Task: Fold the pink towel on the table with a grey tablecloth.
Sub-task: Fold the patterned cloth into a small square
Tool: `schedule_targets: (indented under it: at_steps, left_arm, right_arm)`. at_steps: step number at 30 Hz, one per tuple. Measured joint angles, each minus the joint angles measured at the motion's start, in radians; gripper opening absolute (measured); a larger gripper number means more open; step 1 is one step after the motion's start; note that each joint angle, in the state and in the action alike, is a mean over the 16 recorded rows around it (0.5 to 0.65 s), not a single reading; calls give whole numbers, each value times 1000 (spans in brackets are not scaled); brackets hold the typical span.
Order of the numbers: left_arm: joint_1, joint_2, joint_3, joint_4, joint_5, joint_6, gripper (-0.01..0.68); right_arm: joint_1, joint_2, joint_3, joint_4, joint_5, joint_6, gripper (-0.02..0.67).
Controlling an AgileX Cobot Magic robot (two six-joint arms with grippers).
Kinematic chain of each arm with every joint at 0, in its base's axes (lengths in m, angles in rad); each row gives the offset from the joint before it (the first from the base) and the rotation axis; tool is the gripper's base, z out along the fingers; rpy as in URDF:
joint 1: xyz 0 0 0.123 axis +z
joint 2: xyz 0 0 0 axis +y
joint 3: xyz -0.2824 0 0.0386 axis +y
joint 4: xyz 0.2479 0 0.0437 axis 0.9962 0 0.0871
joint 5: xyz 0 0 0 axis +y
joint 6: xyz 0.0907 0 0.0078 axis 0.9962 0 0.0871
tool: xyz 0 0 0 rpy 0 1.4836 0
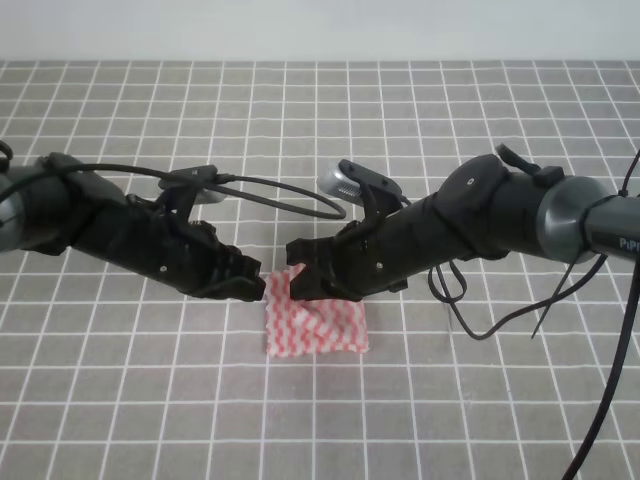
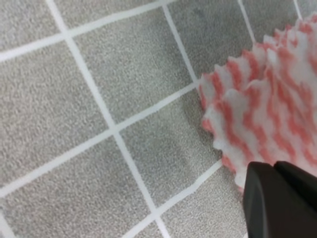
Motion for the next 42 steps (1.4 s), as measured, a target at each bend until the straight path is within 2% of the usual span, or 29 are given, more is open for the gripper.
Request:
schedule_targets:
  at_steps: [26, 30, 39, 42]
  left_arm:
    - [0, 0, -2, 0, -5, 0, -3]
    - [0, 1, -2, 0, -5, 0, -3]
    - [0, 1, -2, 0, -4, 0, -3]
    - [0, -1, -2, -2, -3, 0, -3]
  right_arm:
    - [0, 34, 0, 63, 22, -52, -2]
    - [0, 39, 0, 73, 31, -54, 43]
    - [-3, 48, 0, 120, 69, -75, 223]
    - [-12, 47, 0, 134, 91, -85, 258]
